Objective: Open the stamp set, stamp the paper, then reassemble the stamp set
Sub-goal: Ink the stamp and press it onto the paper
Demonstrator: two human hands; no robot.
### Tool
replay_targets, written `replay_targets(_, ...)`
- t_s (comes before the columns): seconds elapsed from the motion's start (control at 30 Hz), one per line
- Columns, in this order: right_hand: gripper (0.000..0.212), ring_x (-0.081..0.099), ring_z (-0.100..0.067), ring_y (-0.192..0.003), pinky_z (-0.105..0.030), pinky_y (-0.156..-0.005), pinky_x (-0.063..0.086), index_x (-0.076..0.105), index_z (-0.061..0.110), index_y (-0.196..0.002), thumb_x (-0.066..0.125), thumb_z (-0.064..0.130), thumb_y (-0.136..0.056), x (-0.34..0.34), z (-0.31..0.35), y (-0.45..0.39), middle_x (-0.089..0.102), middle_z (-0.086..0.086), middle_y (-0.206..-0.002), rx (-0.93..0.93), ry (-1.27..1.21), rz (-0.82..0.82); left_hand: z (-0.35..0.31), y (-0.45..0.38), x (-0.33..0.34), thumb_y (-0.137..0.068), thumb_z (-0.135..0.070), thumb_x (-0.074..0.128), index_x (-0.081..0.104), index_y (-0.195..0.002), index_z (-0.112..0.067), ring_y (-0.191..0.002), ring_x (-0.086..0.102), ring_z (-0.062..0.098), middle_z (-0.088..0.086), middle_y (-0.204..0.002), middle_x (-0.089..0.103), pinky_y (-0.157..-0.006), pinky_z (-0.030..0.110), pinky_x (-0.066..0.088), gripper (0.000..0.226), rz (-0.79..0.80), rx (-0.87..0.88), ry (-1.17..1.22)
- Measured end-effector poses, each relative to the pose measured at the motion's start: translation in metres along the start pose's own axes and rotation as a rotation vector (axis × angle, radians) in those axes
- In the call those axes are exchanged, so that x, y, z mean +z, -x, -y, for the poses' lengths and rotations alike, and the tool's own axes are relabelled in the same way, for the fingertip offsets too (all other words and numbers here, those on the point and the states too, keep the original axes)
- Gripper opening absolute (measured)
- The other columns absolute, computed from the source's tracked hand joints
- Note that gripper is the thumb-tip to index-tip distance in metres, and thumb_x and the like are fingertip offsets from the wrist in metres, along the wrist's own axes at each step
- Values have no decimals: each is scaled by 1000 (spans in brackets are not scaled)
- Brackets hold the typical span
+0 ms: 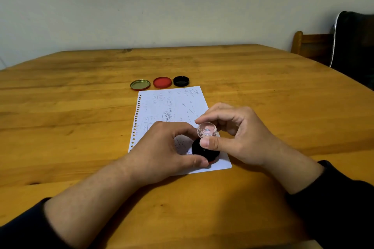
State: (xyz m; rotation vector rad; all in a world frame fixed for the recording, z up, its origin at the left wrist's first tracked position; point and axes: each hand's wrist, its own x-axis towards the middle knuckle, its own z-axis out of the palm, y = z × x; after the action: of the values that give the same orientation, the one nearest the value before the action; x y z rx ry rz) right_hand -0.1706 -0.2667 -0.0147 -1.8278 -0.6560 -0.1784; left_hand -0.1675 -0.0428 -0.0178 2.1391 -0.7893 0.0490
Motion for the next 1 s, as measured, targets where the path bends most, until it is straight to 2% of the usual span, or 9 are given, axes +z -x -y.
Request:
replay_targets(0.1,37,70,-31,-94,-28,-84,54,77,4,-109,86,14,-74,-1,1,0,70,-13,-103,-7,5,-8,2,-1,1,-69,-53,87,77,-100,-35,-96,74,0,-24,-98,78,-85,25,55,37,6,2,-2)
replay_targets(0.27,38,70,-30,-93,-28,-84,55,78,2,-109,86,14,-74,-2,3,1,69,-11,-101,5,27,6,2,-1,2,-76,-49,84,74,-106,-39,-104,72,1,-26,-104,76,-89,26,54,33,-3,35,3)
replay_targets(0.43,36,71,-33,-93,-28,-84,55,78,2,-110,88,4,-76,-2,4,1,69,-14,-102,6,38,20,3,-1,3,-75,-43,87,74,-110,-35,-106,71,1,-24,-107,76,-91,26,53,38,-7,41,4)
replay_targets(0.57,36,71,-34,-93,-30,-85,56,78,3,-110,88,6,-75,-2,4,1,69,-14,-102,10,33,19,3,-1,3,-74,-40,87,75,-110,-31,-105,72,4,-22,-105,77,-90,29,54,39,2,32,8)
replay_targets(0.8,36,71,-33,-93,-32,-85,57,78,4,-109,87,9,-74,-2,3,1,69,-12,-101,12,36,19,2,-1,3,-76,-33,90,73,-109,-36,-104,73,3,-22,-104,77,-90,22,54,37,11,39,24)
replay_targets(1.0,38,72,-30,-94,-34,-86,57,78,6,-109,88,12,-73,-2,4,1,70,-10,-102,20,38,37,3,-1,3,-74,-36,89,75,-108,-32,-102,73,2,-21,-103,77,-89,24,55,37,19,21,28)
